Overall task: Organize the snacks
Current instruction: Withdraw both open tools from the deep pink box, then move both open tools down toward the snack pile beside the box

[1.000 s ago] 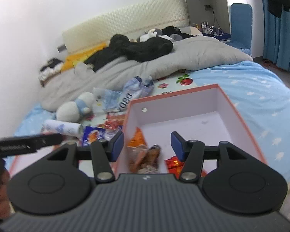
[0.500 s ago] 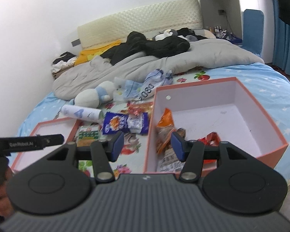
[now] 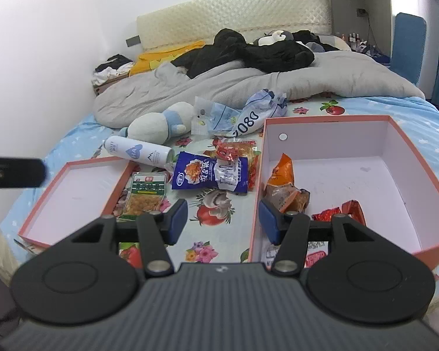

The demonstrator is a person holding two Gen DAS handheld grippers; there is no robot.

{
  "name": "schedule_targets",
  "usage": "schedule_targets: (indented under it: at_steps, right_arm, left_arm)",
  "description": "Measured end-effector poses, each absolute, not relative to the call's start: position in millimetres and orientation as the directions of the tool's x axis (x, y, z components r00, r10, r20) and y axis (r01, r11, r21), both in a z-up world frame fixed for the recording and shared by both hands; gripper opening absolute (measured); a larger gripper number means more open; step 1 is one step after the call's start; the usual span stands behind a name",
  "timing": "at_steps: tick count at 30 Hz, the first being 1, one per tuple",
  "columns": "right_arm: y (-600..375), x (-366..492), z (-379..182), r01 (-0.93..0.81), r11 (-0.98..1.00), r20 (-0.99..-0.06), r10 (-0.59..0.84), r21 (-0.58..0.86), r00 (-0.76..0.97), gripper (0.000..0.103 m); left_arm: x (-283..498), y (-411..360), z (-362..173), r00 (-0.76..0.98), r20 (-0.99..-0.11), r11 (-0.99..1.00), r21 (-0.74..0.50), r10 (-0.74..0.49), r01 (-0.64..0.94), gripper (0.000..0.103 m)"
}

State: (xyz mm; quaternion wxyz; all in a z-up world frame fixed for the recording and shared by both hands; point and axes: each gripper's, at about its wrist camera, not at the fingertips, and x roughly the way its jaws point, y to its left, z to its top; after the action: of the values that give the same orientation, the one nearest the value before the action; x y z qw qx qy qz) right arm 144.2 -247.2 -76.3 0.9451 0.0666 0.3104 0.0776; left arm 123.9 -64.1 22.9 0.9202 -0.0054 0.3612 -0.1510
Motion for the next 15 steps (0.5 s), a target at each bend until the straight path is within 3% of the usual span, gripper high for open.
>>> schedule_targets:
  at_steps: [8,15]
  right_arm:
    - [-248,165,-76,-0.096,0.981,-0.600,0.180,0.169,0.780,0.056]
    - [-239,185,-75,-0.114,0.983,-0.600,0.178,0.145,0.780,0.056]
  left_arm:
    - [127,-76,62,0.597,-0.750,0.949,-0.129,-0.284,0.289,0.088]
    - [143,-66,55,0.537,-0.799,0.958,-0.169,-0.271,0.232,0.088]
